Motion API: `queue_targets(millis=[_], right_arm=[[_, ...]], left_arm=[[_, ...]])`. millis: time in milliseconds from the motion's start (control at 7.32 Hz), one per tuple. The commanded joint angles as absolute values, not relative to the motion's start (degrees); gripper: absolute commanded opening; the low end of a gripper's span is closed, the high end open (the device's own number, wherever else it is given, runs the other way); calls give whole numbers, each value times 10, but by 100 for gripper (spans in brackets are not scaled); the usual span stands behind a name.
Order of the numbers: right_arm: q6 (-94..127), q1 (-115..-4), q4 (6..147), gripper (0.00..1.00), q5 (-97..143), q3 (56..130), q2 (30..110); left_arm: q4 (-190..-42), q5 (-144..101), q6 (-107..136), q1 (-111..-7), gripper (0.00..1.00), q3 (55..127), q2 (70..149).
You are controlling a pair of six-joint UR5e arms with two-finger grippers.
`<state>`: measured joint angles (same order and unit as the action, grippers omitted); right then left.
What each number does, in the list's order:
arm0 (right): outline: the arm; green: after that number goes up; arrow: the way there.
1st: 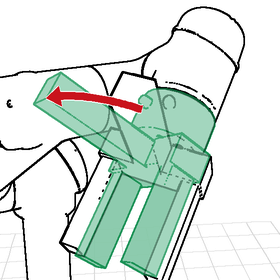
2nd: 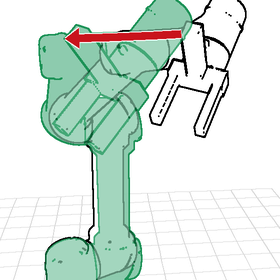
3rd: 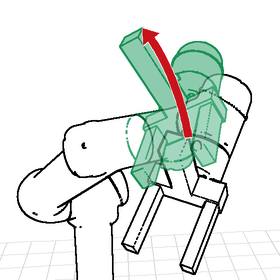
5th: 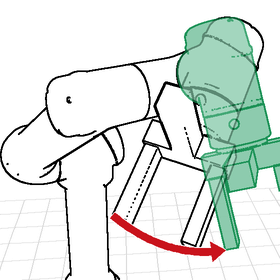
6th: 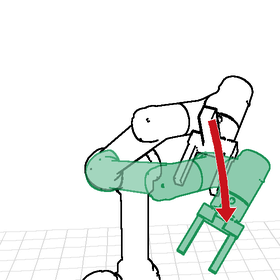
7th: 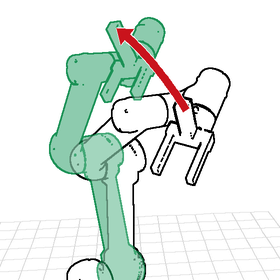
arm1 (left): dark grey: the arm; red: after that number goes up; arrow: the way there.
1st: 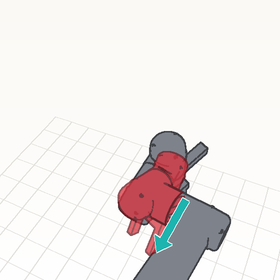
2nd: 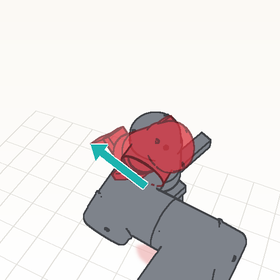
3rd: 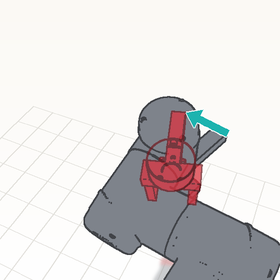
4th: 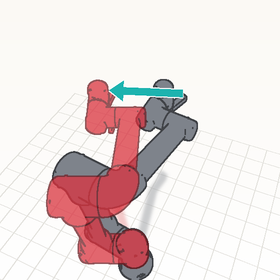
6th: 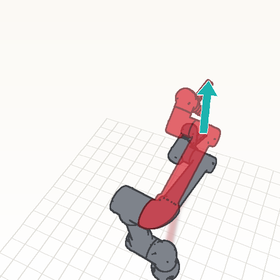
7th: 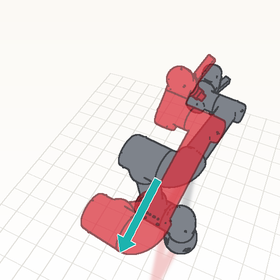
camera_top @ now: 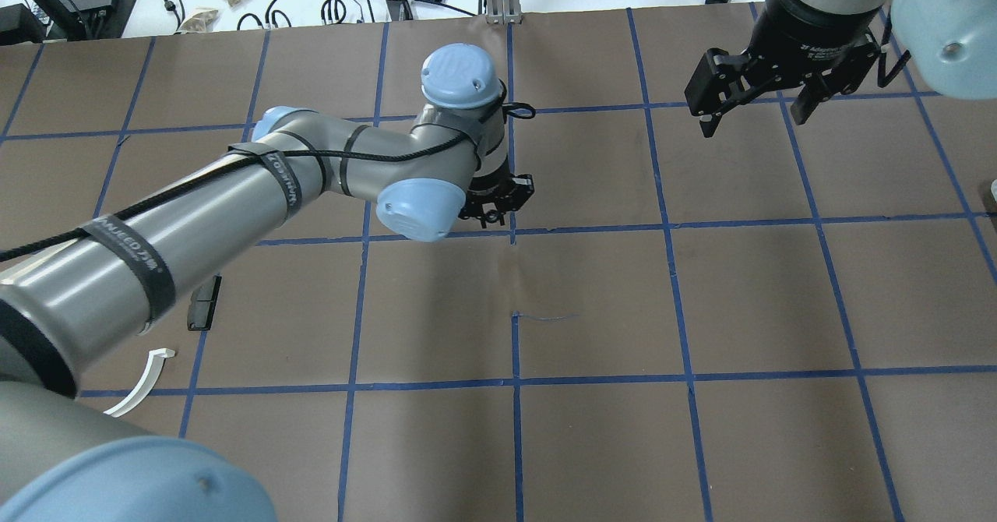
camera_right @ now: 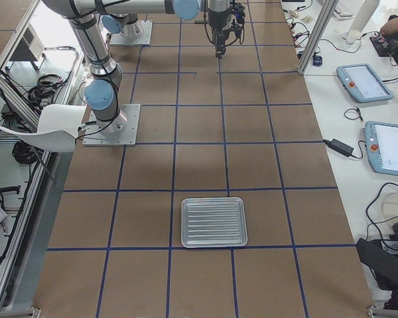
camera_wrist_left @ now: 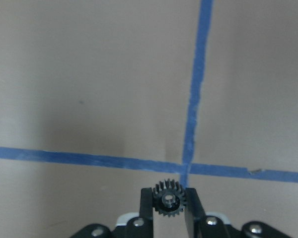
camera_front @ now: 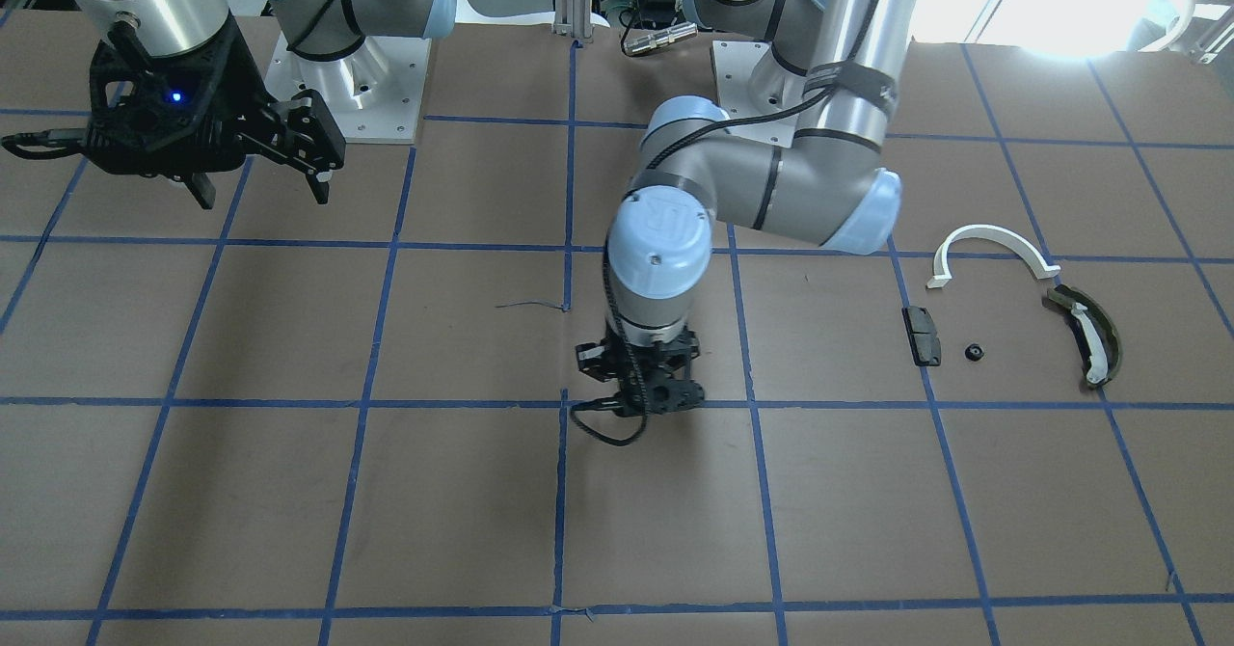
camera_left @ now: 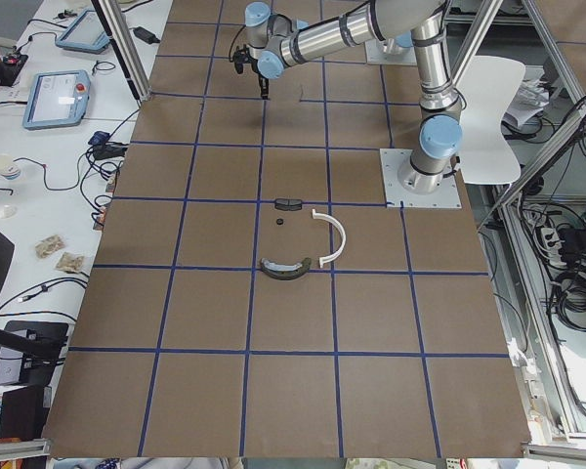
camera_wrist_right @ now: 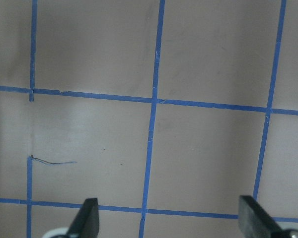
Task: Place bearing gear from tray to pile
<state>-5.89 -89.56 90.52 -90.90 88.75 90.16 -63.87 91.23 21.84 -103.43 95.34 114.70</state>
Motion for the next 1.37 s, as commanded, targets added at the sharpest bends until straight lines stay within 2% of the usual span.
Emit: queue_targets(millis=[0,273,546,956,1230], right_arm=[[-57,-896,905,100,-907,886,901],[-59,-896,904,100,-908,886,901],[-60,-896,904,100,-908,887,902],[-59,-896,904,100,-908,884,900],[-59,-896,904,100,-908,884,901]], left_arm=[[-714,967,56,-902,0,963,1094],[-707,969,-90,-772,0,1010,1076],[-689,961,-285,-587,0,1043,1077],[-638,955,-436,-490,0,1062,1103],[-584,921,-431,-488,0,1097,1114]])
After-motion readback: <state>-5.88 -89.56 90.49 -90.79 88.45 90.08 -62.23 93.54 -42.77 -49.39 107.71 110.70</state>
